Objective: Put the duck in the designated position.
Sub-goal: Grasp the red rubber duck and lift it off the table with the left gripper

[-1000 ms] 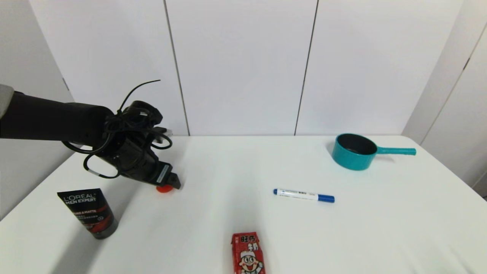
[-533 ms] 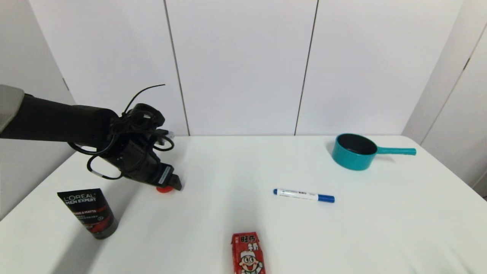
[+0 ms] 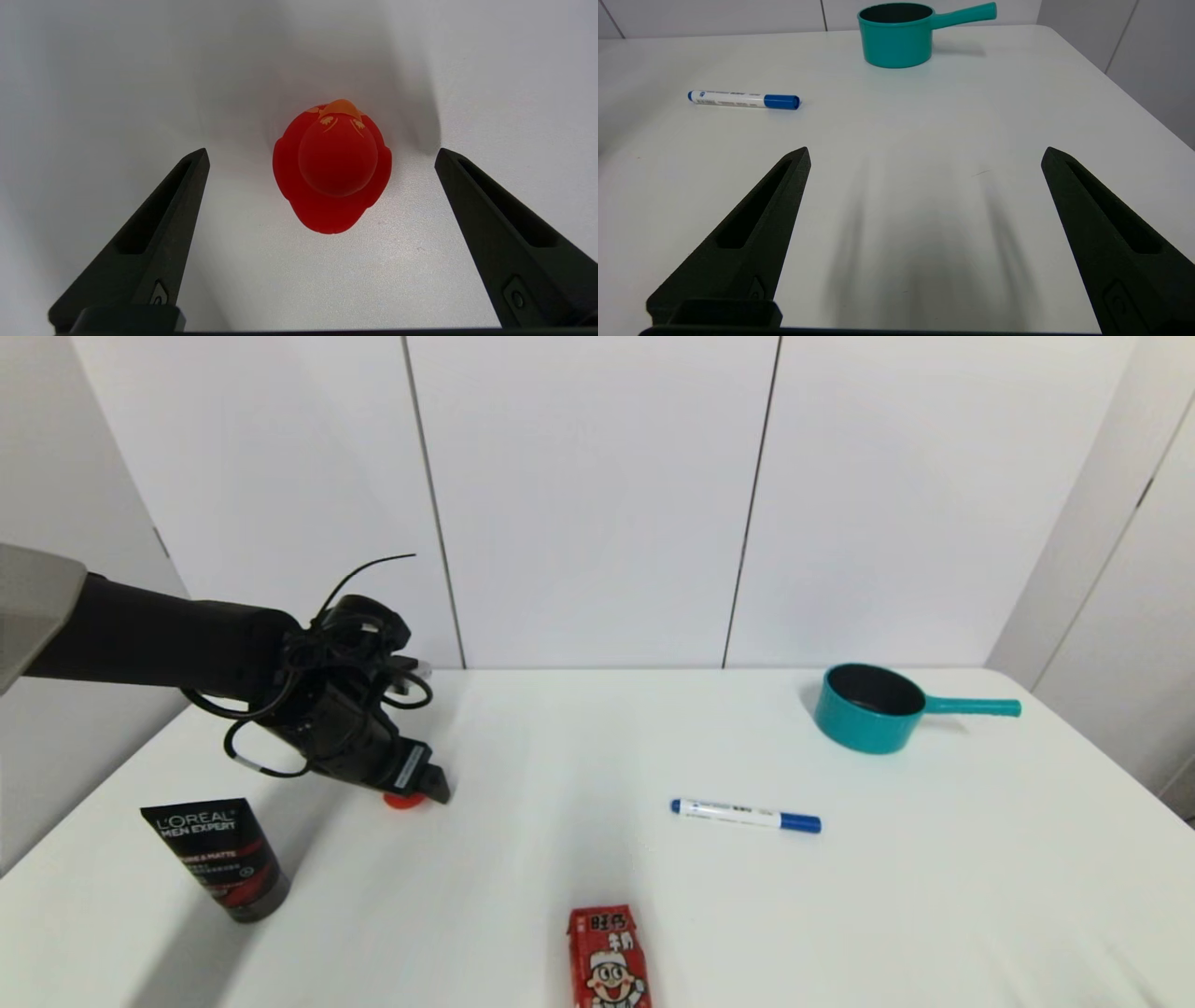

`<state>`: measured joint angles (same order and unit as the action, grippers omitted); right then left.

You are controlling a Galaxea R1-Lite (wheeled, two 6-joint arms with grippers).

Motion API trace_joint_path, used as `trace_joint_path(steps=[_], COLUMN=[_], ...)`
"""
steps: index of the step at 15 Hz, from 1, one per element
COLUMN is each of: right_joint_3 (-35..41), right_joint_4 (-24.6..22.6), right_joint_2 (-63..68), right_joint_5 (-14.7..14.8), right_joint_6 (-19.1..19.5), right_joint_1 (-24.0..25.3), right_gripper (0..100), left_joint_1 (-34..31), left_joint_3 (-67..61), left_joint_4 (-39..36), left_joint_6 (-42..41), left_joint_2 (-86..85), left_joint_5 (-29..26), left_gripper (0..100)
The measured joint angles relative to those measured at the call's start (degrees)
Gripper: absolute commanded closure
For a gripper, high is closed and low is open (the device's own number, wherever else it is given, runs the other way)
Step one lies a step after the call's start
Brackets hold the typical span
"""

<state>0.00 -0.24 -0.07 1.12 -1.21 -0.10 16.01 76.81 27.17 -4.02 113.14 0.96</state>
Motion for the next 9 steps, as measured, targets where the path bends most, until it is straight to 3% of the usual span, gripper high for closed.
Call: trace_joint_path(steps=[9], right_joint_3=[0.0], right_joint_4=[0.0], right_joint_2=[0.0], right_joint_5=[0.0], right_joint_6=[0.0], right_joint_1=[0.0], right_gripper=[0], left_joint_1=[0.0], left_joint_3=[-0.3], left_joint_4=[-0.2], left_joint_6=[0.1], left_joint_2=[0.9], left_joint_5=[0.0], left_gripper=[100])
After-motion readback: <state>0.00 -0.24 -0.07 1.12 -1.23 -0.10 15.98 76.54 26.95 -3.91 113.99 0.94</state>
